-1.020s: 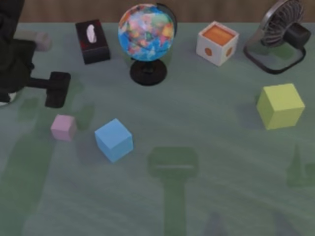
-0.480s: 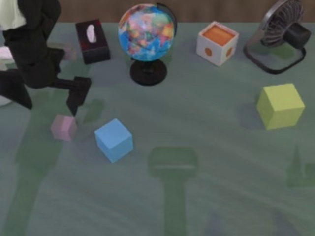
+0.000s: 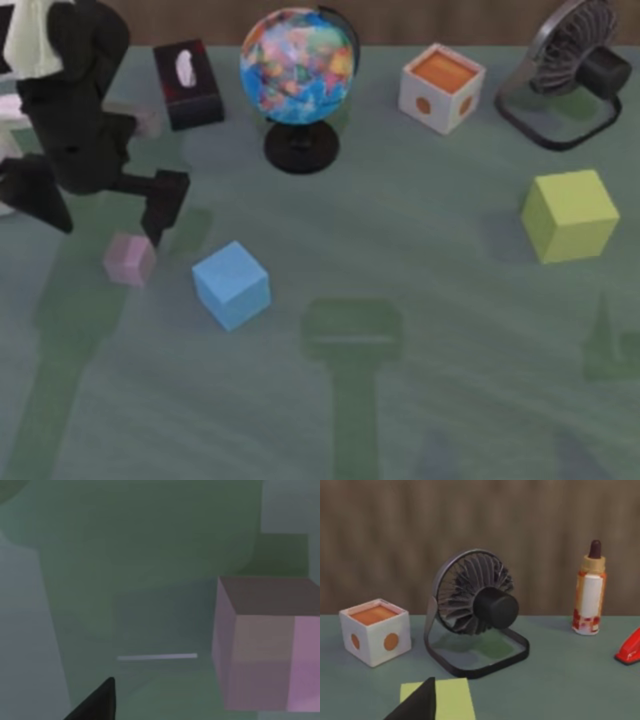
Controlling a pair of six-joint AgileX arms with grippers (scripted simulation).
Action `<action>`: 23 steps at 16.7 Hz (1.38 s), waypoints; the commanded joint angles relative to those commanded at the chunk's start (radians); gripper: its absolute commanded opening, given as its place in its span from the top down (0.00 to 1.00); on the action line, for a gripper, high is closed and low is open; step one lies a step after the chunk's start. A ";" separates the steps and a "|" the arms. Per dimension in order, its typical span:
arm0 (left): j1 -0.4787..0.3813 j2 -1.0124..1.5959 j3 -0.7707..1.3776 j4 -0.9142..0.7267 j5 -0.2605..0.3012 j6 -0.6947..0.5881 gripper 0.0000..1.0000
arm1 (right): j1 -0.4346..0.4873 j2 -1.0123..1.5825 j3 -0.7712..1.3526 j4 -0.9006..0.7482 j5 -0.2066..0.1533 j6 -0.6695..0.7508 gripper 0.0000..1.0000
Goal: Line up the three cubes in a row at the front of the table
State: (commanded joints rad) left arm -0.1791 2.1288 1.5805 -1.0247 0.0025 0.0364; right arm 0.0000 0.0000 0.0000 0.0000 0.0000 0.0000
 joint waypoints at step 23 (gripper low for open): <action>-0.001 0.101 -0.124 0.227 0.001 0.000 0.98 | 0.000 0.000 0.000 0.000 0.000 0.000 0.00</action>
State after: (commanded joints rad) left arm -0.1799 2.2296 1.4567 -0.7979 0.0033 0.0364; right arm 0.0000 0.0000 0.0000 0.0000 0.0000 0.0000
